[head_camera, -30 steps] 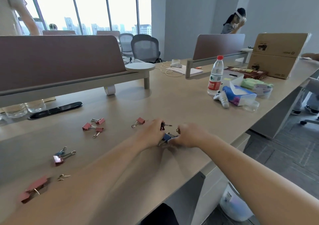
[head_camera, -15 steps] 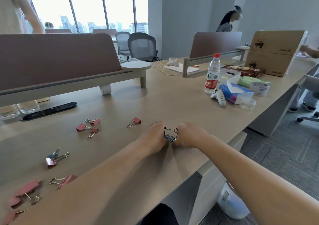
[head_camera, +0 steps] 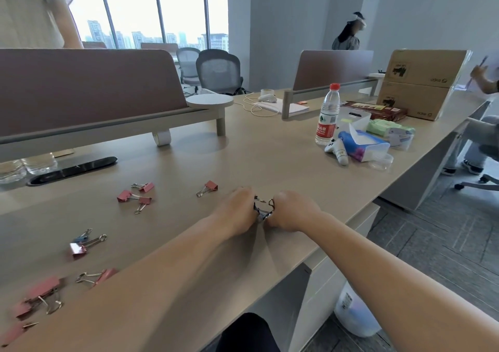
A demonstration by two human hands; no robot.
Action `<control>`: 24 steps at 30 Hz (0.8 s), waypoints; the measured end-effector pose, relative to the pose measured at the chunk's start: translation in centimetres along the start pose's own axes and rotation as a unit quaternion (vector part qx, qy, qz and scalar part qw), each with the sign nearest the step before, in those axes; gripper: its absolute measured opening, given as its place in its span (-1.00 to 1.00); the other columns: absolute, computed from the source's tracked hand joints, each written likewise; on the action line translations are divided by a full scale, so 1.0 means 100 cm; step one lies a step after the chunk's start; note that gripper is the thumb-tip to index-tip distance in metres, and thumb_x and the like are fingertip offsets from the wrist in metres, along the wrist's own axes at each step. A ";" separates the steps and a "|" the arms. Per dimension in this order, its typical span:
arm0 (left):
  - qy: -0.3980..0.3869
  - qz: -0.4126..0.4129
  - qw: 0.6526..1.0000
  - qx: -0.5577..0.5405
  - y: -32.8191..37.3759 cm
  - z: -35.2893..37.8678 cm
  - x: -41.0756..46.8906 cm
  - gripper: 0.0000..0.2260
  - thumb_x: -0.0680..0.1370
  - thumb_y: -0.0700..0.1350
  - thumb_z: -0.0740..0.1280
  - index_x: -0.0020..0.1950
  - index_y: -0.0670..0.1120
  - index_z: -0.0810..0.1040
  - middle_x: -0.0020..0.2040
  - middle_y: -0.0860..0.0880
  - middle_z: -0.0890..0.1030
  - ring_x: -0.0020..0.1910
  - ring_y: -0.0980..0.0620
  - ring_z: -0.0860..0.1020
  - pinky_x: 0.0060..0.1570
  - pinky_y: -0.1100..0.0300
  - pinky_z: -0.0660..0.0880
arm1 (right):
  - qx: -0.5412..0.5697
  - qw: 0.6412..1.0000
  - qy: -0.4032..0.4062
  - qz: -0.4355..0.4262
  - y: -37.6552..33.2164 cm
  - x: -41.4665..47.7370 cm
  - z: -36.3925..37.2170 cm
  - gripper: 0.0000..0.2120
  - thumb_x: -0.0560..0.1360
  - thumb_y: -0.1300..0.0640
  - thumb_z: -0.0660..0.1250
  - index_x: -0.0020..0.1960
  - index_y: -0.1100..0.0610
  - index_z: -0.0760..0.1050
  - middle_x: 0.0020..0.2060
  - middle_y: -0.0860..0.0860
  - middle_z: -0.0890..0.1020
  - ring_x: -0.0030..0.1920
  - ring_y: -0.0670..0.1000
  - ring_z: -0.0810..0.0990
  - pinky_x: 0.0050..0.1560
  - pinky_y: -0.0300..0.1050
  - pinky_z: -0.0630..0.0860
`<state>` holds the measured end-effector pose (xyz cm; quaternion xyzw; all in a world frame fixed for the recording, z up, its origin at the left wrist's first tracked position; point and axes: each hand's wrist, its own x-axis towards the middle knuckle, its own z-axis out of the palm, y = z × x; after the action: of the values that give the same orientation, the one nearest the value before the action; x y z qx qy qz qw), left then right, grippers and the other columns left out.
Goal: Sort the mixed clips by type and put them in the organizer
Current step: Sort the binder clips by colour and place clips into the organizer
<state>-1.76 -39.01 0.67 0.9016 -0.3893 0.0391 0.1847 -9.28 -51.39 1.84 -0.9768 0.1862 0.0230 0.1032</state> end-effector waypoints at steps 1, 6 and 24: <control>0.002 -0.006 1.000 -0.019 -0.001 -0.003 -0.001 -0.88 0.48 -0.16 0.31 -0.02 -0.16 0.51 -0.02 -0.12 0.59 0.01 -0.14 0.53 -0.22 0.11 0.30 | 0.008 1.000 0.004 0.001 0.000 -0.003 -0.001 -0.74 0.48 -0.04 0.34 -0.19 0.13 0.42 -0.14 0.11 0.54 -0.14 0.12 0.48 -0.18 -0.13 0.38; 0.015 -0.036 0.994 -0.107 -0.011 -0.028 -0.014 -0.77 0.49 -0.09 0.34 0.11 -0.12 0.49 0.03 -0.06 0.57 0.05 -0.08 0.49 0.01 0.06 0.45 | 0.013 1.000 0.025 -0.004 -0.006 -0.019 -0.008 -0.69 0.50 0.02 0.28 -0.34 0.11 0.30 -0.35 0.01 0.38 -0.22 0.11 0.43 -0.38 -0.15 0.28; 0.173 -0.130 0.973 -0.085 -0.154 -0.252 -0.188 -0.81 0.52 -0.01 0.39 0.07 0.02 0.46 -0.12 0.11 0.54 -0.18 0.10 0.50 -0.23 0.19 0.44 | 0.112 0.957 0.067 -0.260 -0.272 -0.050 -0.073 -0.70 0.42 -0.17 0.39 -0.20 0.07 0.47 -0.27 -0.01 0.58 -0.27 0.03 0.51 -0.21 -0.02 0.47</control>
<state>-1.96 -7.22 15.40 0.9051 -0.2329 0.1364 0.3285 -3.90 -26.42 14.65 -0.9730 -0.0664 -0.0912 0.2012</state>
